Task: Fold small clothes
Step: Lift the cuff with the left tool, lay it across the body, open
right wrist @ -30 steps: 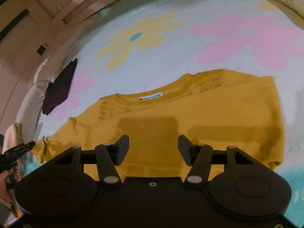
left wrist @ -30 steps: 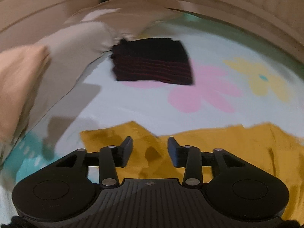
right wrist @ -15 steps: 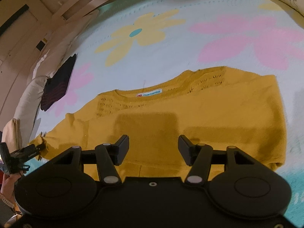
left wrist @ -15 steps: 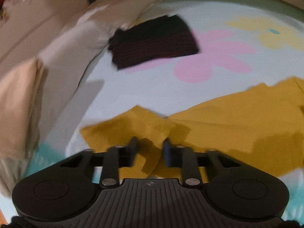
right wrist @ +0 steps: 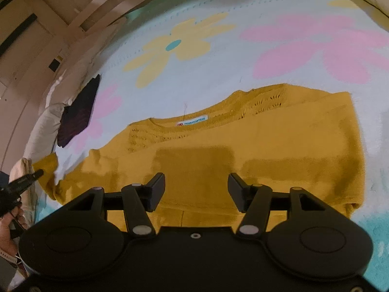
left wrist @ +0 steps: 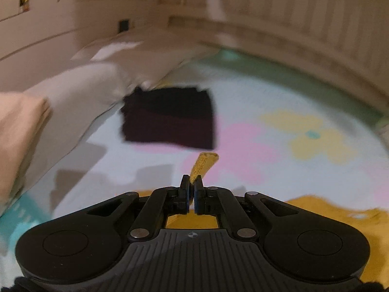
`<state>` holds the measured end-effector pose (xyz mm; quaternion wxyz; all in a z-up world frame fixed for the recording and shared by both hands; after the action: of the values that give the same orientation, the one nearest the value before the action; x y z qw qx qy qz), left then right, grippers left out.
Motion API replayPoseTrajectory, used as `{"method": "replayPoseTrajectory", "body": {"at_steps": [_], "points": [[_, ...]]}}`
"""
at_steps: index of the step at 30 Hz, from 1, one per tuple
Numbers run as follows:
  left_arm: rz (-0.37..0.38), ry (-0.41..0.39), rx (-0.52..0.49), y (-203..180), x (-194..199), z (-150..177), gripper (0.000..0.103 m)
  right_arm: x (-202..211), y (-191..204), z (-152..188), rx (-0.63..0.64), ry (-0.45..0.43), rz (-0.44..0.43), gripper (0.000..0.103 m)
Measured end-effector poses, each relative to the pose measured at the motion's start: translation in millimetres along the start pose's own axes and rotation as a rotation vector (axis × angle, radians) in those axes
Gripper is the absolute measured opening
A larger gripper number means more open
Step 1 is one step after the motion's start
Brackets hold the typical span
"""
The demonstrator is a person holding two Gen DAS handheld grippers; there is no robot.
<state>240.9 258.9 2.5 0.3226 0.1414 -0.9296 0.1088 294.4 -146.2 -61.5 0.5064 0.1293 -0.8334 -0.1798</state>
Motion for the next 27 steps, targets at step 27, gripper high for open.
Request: {"method": "replayPoseTrajectory", "body": {"at_steps": [27], "points": [[0.676, -0.015, -0.470, -332, 39, 55, 0.025, 31, -70, -4, -0.091, -0.060, 0.062, 0.063]]}}
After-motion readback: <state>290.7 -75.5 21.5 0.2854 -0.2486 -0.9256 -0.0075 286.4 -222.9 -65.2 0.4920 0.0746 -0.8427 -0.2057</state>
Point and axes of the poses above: each gripper's, at about its wrist camera, not at the fingertips, and x roughly against the way its jaws point, y to its left, z to its underside, the point moved 2 cm from there along -x, roughly the way its jaws point
